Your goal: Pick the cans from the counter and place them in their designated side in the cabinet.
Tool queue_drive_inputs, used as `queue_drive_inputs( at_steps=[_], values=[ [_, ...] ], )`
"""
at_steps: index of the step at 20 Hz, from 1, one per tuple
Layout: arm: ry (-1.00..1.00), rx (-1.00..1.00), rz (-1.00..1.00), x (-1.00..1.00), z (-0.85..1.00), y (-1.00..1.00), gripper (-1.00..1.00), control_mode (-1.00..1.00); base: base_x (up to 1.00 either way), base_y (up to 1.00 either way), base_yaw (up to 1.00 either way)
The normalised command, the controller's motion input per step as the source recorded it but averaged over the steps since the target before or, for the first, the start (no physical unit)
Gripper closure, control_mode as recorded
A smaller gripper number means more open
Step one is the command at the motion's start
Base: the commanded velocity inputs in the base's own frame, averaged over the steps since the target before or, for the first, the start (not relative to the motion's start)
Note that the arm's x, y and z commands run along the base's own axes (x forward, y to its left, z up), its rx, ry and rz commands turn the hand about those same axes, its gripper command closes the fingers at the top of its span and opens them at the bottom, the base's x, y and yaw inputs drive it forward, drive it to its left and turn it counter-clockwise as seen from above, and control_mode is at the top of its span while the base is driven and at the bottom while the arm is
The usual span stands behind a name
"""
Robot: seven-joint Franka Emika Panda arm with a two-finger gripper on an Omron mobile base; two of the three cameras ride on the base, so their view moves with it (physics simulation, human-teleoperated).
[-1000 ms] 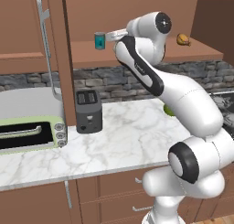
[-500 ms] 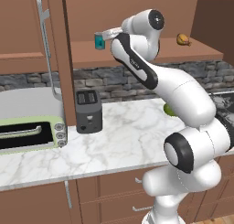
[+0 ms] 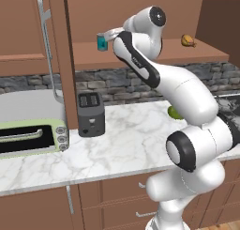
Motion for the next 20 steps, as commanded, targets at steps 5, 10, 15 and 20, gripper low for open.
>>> queue_drive_inputs(
  at_steps=[5, 10, 15, 20],
  values=[
    [0.05, -0.02, 0.00, 0.08, -0.14, 0.02, 1.00, -1.00, 0.00, 0.00, 0.00],
    [0.02, -0.01, 0.00, 0.13, -0.11, 0.05, 1.00, -1.00, 0.00, 0.00, 0.00],
    [0.00, -0.01, 0.00, 0.19, -0.09, 0.08, 1.00, -1.00, 0.00, 0.00, 0.00],
    [0.00, -0.01, 0.00, 0.21, -0.07, 0.07, 1.00, -1.00, 0.00, 0.00, 0.00]
  ],
)
